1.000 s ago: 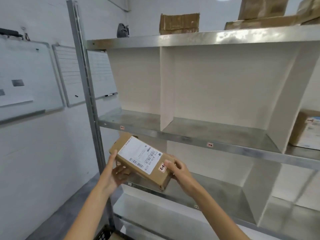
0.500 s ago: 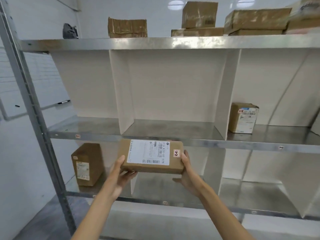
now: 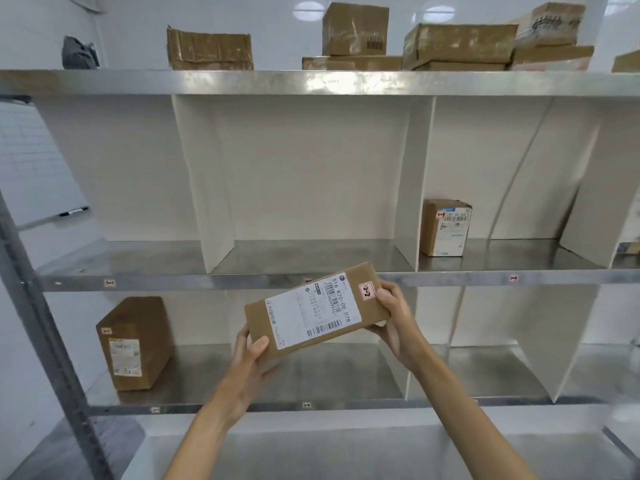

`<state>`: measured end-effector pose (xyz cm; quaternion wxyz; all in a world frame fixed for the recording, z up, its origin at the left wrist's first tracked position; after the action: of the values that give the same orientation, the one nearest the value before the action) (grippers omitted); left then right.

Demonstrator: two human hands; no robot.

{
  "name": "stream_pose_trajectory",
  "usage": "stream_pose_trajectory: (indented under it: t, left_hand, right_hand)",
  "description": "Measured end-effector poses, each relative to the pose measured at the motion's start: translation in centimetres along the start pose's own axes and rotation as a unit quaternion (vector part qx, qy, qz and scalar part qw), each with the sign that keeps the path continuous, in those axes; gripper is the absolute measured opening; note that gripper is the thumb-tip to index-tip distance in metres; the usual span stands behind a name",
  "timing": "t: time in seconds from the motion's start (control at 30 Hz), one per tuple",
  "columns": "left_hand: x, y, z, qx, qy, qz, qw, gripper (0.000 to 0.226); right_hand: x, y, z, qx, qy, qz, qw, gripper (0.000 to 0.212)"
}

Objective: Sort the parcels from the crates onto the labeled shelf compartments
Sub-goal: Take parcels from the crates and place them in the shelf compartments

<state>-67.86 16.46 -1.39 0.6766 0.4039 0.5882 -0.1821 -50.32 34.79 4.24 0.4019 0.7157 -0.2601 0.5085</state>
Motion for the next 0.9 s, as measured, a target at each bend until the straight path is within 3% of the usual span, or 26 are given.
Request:
stream_pose_trajectory:
  t: [0.17,0.33,0.5,0.57,0.77,0.9]
  left_hand:
    - [-0.6,0.0,-0.1,0.051,-0.048,-0.014,0.997,0.118]
    - [0.0,1.3,1.3,0.137,-0.054,-0.059,0.987,0.096]
    - [1.7,2.2,1.8,0.093,-0.056,-0.033,0.994,0.089]
    - [2.4,2.4,1.9,0.076,-0.055,-0.015,0.995,0.088]
    - [3.1,3.1,2.3,0.056,-0.048,0.027,0.997,0.089]
    - [2.3,3.3,2.4,0.054,-0.033,-0.005,0.998,0.094]
  right_hand:
    - [2.0,-0.7,-0.1,0.014,-0.015,0.043,0.999,0.056]
    - [2.9,-0.9,0.2,-0.01,-0.028,0.047,0.998,0.051]
    - [3.2,0.0,0.6,-0.08,-0.067,0.039,0.994,0.062]
    - [3.1,0.7,0.7,-0.073,-0.072,0.072,0.992,0.076]
    - [1.1,1.9,0.9,-0.048,-0.015,0.1,0.994,0.094]
    - [0.2,2.9,1.3,-0.035,0.007,0.068,0.997,0.076]
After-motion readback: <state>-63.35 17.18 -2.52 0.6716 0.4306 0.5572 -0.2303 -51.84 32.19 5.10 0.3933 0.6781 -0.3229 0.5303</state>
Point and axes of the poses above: each hand's wrist, its own z-axis away from the middle knuckle, its own y-axis out of the palm, x = y × z, the point moved 4 cm from there along -z, towards the middle knuckle, and after that the axes turned 12 degrees about -x, right-handed, at the moved point
